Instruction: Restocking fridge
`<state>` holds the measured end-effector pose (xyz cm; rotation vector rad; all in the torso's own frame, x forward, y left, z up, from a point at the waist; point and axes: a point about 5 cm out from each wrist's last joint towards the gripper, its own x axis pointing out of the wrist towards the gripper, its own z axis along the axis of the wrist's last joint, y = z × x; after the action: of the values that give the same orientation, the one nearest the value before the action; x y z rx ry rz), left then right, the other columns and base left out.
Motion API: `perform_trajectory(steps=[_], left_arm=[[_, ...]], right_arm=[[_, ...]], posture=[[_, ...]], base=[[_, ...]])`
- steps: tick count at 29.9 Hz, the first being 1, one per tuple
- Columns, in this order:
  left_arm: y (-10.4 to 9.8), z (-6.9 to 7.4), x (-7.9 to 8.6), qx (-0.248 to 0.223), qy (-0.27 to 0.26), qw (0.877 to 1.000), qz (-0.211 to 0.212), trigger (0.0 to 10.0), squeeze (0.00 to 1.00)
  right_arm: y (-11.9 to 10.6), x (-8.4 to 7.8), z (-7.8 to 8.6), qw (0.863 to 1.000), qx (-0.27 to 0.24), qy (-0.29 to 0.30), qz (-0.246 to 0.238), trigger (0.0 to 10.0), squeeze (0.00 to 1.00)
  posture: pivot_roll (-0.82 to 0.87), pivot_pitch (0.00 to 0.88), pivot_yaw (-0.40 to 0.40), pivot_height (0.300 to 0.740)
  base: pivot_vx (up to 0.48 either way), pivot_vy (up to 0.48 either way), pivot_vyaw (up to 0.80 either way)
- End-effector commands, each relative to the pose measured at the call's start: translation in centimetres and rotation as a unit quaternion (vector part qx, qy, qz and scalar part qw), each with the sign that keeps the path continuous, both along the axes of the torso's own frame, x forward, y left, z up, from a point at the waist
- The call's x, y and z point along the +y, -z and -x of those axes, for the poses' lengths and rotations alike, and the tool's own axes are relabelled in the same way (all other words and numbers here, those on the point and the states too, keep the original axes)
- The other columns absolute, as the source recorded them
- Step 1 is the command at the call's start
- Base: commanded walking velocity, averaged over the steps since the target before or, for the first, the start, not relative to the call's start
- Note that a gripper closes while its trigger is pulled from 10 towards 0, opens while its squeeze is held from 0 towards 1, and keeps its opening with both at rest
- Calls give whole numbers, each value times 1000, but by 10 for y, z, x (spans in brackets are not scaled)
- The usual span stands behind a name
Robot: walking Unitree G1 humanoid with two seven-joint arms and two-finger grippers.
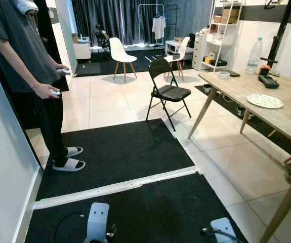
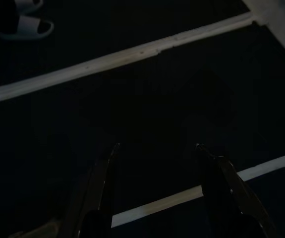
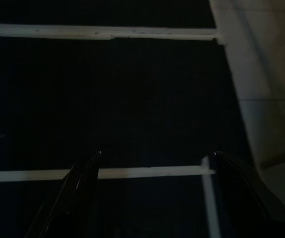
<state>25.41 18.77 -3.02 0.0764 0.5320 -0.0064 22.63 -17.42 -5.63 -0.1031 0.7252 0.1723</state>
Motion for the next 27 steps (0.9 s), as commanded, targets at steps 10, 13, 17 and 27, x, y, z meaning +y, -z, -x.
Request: perform_trajectory(steps=[10, 13, 17, 27], left_arm=[[-1, -1, 0, 1, 2, 1000, -3, 10000, 0], [-1, -1, 0, 1, 1, 1000, -2, 10000, 0], [-1, -1, 0, 1, 1, 1000, -2, 10000, 0], [-1, -1, 0, 1, 1, 1000, -1, 10000, 0]], right_arm=[[1, 5, 1, 1000, 0, -2, -12, 10000, 0], [1, 5, 2, 1000, 0, -3, -13, 10000, 0], [1, 5, 2, 1000, 0, -3, -14, 10000, 0], [1, 5, 1, 1000, -1, -3, -14, 10000, 0]], posture=[[-36, 42, 31, 740], [-37, 44, 32, 740], [-36, 47, 31, 740], [-35, 50, 30, 740]], base=[[351, 0, -144], [349, 0, -742], [349, 0, -800], [348, 0, -800]])
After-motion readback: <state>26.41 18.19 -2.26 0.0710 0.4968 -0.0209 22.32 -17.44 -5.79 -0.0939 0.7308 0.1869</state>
